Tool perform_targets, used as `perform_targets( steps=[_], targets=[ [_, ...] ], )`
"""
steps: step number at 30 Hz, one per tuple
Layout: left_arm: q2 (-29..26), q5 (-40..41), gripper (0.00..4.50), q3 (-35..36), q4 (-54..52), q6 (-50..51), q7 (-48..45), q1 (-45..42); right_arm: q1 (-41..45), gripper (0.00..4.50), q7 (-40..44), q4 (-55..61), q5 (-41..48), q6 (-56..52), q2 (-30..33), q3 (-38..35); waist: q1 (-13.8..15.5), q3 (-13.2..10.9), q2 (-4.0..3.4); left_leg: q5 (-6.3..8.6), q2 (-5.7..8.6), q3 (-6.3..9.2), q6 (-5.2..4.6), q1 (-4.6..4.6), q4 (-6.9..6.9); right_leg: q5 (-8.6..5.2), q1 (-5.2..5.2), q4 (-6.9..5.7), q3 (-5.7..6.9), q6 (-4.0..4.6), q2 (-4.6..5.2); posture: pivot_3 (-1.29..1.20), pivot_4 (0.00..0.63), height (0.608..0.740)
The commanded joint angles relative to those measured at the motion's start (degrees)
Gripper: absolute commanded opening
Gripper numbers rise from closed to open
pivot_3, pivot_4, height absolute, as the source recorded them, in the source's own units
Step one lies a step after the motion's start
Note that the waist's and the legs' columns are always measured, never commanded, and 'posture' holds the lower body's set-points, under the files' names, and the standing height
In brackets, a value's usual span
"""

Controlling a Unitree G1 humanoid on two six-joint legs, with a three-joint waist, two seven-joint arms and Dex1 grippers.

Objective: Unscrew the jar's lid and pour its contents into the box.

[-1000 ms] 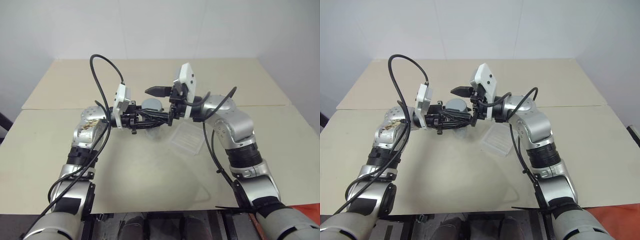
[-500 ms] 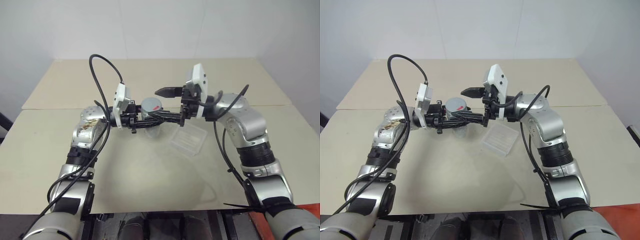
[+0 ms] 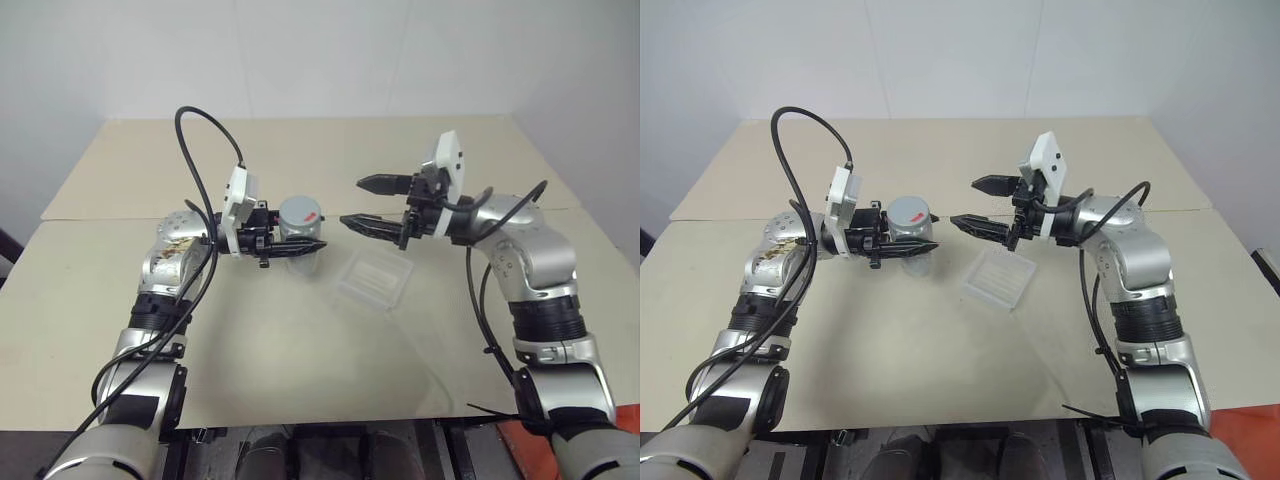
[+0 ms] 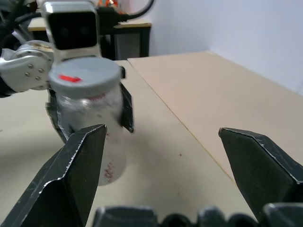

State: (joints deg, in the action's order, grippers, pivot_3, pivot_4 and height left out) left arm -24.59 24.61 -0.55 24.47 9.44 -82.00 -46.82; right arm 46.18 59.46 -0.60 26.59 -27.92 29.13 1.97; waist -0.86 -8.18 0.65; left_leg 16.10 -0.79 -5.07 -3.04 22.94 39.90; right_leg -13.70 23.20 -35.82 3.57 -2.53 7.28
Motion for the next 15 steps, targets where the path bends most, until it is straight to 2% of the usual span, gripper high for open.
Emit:
perform_targets(
  steps=[1,5,15],
  targets=[
    [0.9,-0.2,2.12,0.1,0.8,-1.6,0.3,-2.4,1.2,4.46,-0.7,5.6,3.1,-1.1,-1.8,-0.4,0.0,0.0,0.0,0.0,0.0,0.01,0.0,0.0,0.0,0.0,0.0,0.0,0.01,0.0,0.0,0.0,0.15,0.74],
    [1.6,-0.4,2.12,0.0,1.8,-2.2,0.2,-3.0,2.4,4.46,-2.1,6.5,2.4,-1.6,-4.5,1.8,0.0,0.0,0.0,0.0,0.01,0.01,0.0,0.0,0.01,0.0,-0.01,-0.01,0.01,0.0,0.0,0.0,0.15,0.74],
    [1.5,-0.1,2.12,0.2,1.5,-2.3,-0.2,-2.9,7.1,4.46,-6.3,0.5,-2.3,-0.9,-9.6,5.4,0.0,0.0,0.0,0.0,0.02,0.01,0.0,0.0,0.01,0.0,0.0,-0.02,0.02,0.0,0.0,0.0,0.15,0.74]
  ],
)
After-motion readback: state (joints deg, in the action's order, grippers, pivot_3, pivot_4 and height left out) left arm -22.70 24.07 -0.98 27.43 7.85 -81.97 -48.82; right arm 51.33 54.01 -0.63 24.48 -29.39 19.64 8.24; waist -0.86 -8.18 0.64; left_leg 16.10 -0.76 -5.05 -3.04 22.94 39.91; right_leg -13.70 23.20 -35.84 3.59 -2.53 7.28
